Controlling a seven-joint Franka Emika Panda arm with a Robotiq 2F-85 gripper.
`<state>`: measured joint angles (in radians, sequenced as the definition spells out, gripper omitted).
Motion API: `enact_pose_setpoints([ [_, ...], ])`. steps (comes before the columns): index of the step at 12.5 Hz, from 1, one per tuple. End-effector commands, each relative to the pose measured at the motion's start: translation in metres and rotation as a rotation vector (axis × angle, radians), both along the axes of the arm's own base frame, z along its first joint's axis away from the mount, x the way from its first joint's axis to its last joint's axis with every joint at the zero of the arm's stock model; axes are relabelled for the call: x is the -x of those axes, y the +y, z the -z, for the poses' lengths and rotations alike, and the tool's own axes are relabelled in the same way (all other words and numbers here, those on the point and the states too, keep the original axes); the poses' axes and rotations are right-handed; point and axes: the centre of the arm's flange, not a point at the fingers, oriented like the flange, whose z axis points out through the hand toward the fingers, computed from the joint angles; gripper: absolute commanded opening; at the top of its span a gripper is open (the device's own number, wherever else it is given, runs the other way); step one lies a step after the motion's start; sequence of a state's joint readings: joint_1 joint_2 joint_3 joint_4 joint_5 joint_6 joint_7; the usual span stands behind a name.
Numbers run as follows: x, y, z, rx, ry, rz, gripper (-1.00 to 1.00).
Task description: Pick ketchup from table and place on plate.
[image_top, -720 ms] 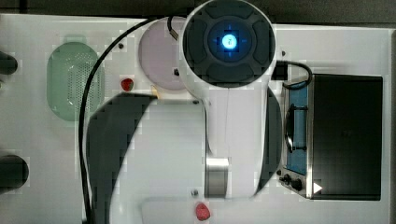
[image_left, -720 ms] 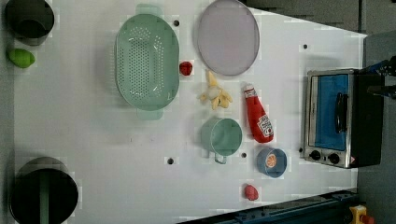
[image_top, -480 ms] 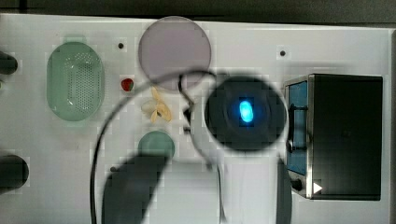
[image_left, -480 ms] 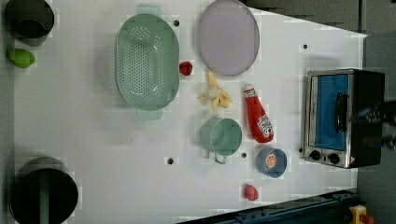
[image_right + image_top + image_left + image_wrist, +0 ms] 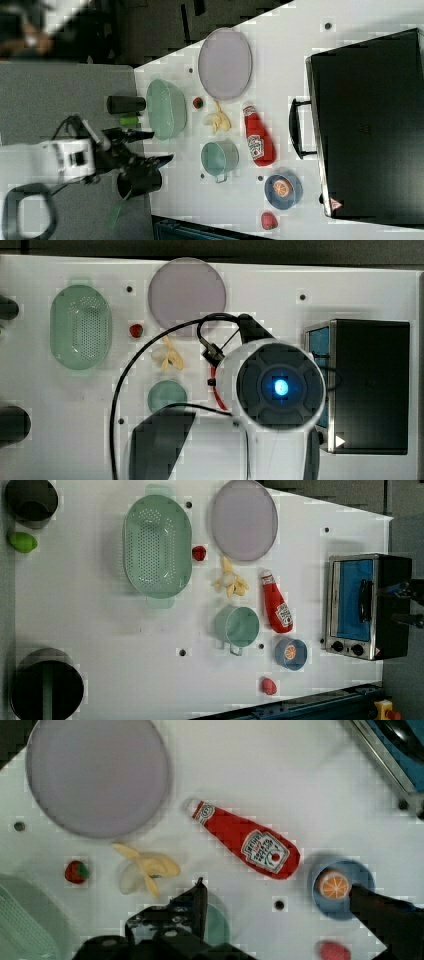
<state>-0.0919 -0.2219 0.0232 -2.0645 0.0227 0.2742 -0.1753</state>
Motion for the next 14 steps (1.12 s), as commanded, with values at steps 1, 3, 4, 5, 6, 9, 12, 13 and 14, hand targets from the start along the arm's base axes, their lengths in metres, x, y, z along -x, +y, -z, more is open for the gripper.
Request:
enact_pose_setpoints([
  [1,-0.002,-0.004,0.097,-0.037,0.124,-0.281,1.00],
  [3,0.000,-0.004,0.135,-0.046,0.106,-0.490,1.00],
  [4,0.002,-0.004,0.154,-0.047,0.093,-0.599,1.00],
  [5,0.005,-0.005,0.172,-0.047,0.079,-0.699,1.00],
  [6,0.008,-0.005,0.190,-0.045,0.065,-0.789,1.00],
  [9,0.016,-0.006,0.242,-0.032,0.036,-0.896,1.00],
  [12,0.021,-0.007,0.292,-0.039,0.048,-0.891,1.00],
  [13,0.020,-0.007,0.306,-0.037,0.045,-0.890,1.00],
  [14,0.019,-0.008,0.319,-0.031,0.037,-0.889,1.00],
])
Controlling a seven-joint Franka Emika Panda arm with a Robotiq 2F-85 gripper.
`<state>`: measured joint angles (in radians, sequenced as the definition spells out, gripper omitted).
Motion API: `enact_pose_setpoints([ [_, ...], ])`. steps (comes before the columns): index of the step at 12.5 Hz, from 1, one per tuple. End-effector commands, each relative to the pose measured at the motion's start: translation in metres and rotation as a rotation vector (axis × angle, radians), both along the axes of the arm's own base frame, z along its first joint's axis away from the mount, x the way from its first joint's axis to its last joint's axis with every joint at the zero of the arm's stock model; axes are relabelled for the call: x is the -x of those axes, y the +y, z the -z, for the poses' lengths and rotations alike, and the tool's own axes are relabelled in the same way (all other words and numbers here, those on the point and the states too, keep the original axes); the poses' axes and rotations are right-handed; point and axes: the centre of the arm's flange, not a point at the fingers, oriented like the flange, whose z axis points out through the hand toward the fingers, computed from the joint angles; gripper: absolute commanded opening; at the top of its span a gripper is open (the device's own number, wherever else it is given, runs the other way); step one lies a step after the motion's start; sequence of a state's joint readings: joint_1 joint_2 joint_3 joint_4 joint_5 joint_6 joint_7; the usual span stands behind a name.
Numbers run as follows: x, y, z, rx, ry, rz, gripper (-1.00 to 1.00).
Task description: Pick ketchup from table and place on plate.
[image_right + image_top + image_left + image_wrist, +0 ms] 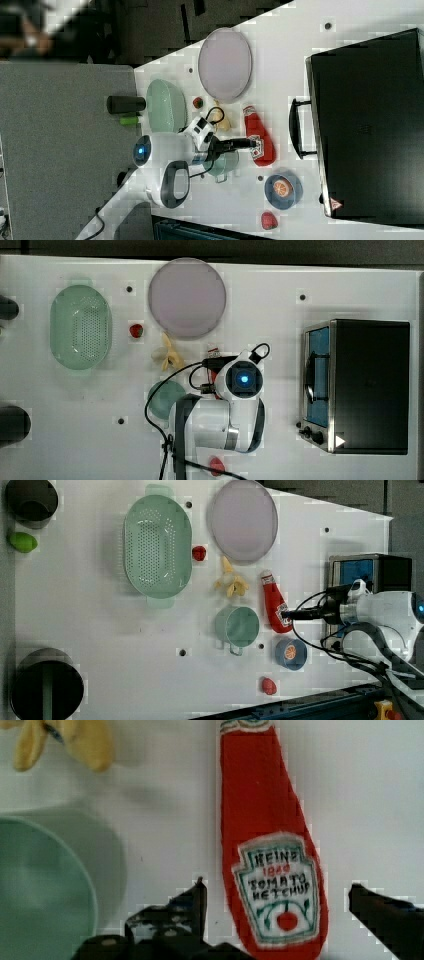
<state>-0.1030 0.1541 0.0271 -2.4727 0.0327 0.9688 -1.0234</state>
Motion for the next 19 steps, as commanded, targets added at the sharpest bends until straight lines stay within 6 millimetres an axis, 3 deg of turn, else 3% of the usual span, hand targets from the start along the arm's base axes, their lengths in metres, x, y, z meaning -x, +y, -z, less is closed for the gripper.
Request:
enact_pose_setpoints([
  [1,-0.004,-0.004,0.027,0.001,-0.044,-0.067,1.00],
  [7,0.003,0.002,0.076,-0.006,-0.009,-0.073,1.00],
  [8,0.004,0.001,0.079,-0.005,-0.013,-0.071,0.93],
  [10,0.003,-0.001,0.080,-0.002,-0.023,-0.067,0.45],
  [11,0.000,-0.001,0.074,0.000,-0.036,-0.068,0.29],
  [14,-0.009,-0.003,0.035,0.006,-0.079,-0.066,0.29],
  [19,-0.012,0.007,-0.068,-0.010,0.016,-0.087,0.29],
])
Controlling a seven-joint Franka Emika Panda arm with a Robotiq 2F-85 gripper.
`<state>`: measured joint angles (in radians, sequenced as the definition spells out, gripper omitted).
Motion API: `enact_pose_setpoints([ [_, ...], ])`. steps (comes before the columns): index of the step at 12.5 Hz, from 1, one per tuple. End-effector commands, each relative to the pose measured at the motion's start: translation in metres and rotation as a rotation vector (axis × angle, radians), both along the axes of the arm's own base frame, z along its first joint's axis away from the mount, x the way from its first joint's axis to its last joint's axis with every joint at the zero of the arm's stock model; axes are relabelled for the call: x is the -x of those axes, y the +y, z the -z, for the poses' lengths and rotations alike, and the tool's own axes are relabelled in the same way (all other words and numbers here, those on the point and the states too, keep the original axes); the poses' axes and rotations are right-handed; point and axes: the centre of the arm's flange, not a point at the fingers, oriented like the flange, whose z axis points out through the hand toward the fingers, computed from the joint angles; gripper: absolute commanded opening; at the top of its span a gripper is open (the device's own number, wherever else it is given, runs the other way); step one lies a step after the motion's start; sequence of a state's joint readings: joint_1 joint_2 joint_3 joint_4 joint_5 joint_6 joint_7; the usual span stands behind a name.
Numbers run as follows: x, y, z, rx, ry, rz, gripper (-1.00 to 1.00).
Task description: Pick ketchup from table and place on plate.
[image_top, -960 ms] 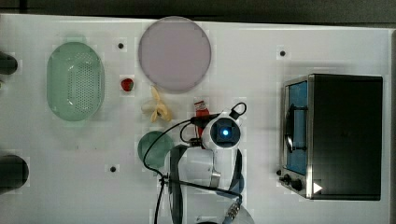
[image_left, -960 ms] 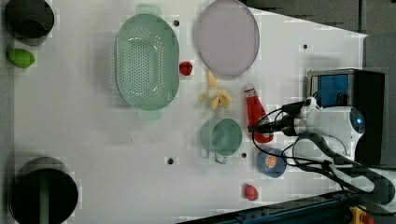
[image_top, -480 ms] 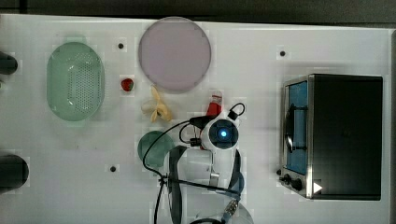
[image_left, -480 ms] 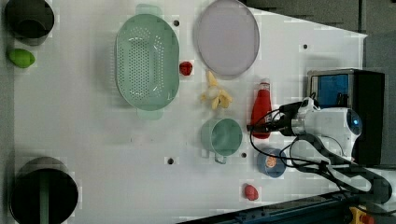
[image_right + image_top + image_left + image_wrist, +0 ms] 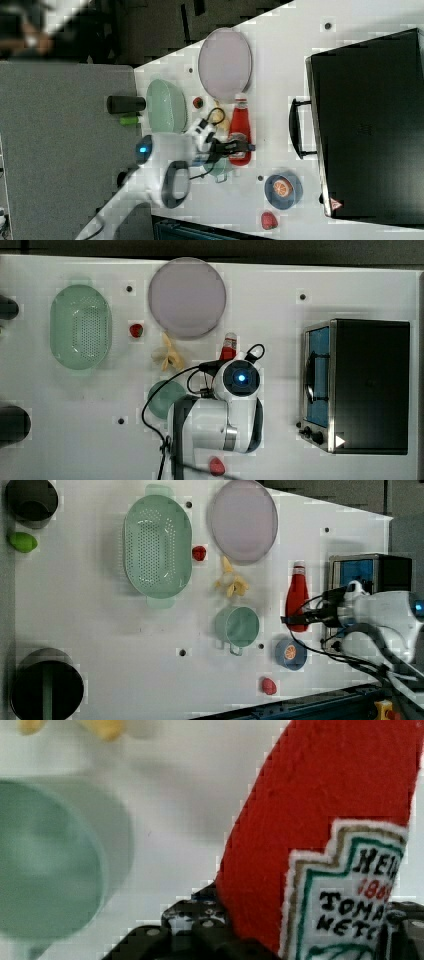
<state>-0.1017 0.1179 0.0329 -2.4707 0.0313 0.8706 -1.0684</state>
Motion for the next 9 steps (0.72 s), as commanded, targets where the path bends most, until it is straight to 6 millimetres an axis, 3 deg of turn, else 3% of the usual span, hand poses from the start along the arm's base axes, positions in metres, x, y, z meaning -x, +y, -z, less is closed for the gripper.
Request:
enact_pose_setpoints([
  [1,-0.023,0.007,-0.082,-0.002,-0.026,-0.040,0.29],
  [6,-0.065,0.033,-0.193,-0.004,0.004,-0.060,0.29],
  [9,-0.102,0.051,-0.227,0.001,-0.027,0.002,0.29],
])
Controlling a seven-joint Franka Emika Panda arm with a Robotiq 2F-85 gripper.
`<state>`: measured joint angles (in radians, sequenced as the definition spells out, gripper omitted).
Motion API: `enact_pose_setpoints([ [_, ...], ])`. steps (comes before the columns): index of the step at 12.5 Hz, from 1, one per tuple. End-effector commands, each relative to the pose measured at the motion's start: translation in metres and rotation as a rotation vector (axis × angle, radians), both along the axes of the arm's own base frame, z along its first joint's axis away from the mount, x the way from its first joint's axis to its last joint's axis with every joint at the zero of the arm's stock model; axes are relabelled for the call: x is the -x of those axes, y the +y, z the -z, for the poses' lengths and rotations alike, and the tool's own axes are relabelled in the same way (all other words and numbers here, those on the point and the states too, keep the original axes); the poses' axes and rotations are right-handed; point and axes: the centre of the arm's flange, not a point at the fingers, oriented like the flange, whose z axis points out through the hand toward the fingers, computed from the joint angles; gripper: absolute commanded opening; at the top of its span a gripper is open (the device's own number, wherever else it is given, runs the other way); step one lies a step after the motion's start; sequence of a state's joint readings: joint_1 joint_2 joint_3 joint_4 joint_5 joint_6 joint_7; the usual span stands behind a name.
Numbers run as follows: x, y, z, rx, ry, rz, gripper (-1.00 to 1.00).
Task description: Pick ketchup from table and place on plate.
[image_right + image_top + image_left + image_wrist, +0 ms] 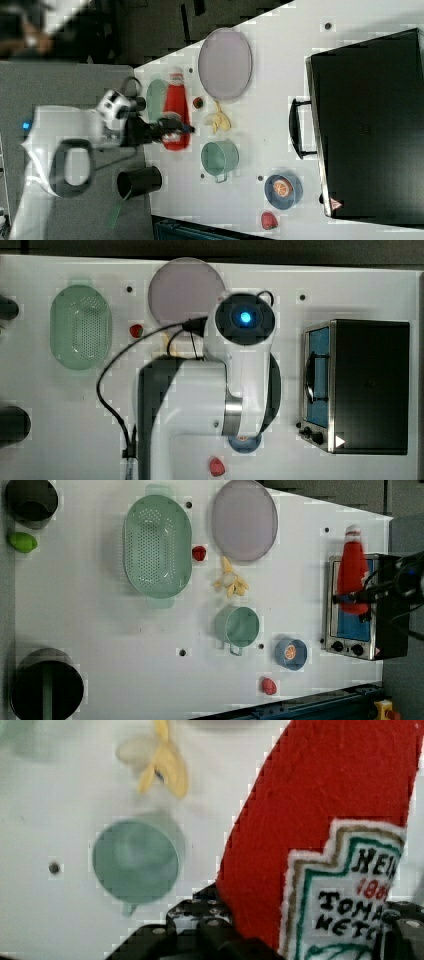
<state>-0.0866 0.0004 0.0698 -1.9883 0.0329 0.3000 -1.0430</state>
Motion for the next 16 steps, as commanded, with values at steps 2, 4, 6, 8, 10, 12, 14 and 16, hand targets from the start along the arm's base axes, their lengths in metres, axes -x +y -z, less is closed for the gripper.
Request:
enact_pose_setpoints([
  [2,-0.053,0.036,-0.007,0.000,-0.009,0.085,0.29],
  [4,-0.086,0.042,0.012,-0.012,-0.003,0.089,0.29],
  [6,-0.116,0.044,0.037,-0.024,0.005,0.088,0.29],
  [8,-0.142,0.044,0.061,-0.034,0.010,0.092,0.29],
  [10,-0.161,0.042,0.087,-0.042,0.010,0.098,0.29],
  [12,-0.175,0.040,0.123,-0.049,-0.006,0.107,0.29],
  [14,-0.184,0.040,0.163,-0.056,-0.038,0.115,0.29],
  [16,-0.189,0.042,0.205,-0.062,-0.051,0.120,0.29],
])
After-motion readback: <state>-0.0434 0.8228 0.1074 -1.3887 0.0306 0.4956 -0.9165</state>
